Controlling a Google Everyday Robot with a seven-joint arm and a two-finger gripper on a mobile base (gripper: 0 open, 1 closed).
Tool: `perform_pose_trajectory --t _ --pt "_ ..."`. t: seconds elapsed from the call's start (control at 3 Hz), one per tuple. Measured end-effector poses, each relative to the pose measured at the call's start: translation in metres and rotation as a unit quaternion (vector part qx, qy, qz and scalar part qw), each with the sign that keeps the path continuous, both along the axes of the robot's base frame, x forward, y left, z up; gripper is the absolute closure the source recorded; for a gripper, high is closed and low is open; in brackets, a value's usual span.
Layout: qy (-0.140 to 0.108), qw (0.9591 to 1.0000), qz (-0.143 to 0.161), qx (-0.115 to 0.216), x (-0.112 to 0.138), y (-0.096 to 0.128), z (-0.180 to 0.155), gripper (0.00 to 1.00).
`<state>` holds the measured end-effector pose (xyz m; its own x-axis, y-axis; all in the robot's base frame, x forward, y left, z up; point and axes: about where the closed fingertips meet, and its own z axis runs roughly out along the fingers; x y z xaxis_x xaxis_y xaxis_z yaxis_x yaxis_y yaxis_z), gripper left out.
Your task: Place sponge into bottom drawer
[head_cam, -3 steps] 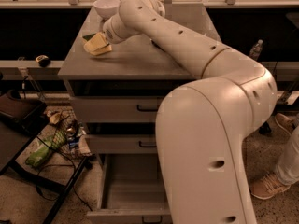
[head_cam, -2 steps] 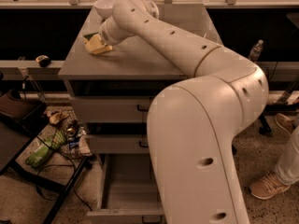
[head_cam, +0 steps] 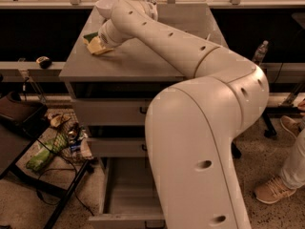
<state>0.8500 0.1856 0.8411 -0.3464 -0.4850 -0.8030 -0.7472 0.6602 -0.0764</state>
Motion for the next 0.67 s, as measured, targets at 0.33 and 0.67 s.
perform_pose_trajectory --t 0.33,0.67 --pt "-0.002 1.0000 0.002 -0.003 -0.003 -0.004 0.004 1.00" --pt "-0.020 0.9992 0.020 -0.029 -0.027 -0.037 0.038 1.00"
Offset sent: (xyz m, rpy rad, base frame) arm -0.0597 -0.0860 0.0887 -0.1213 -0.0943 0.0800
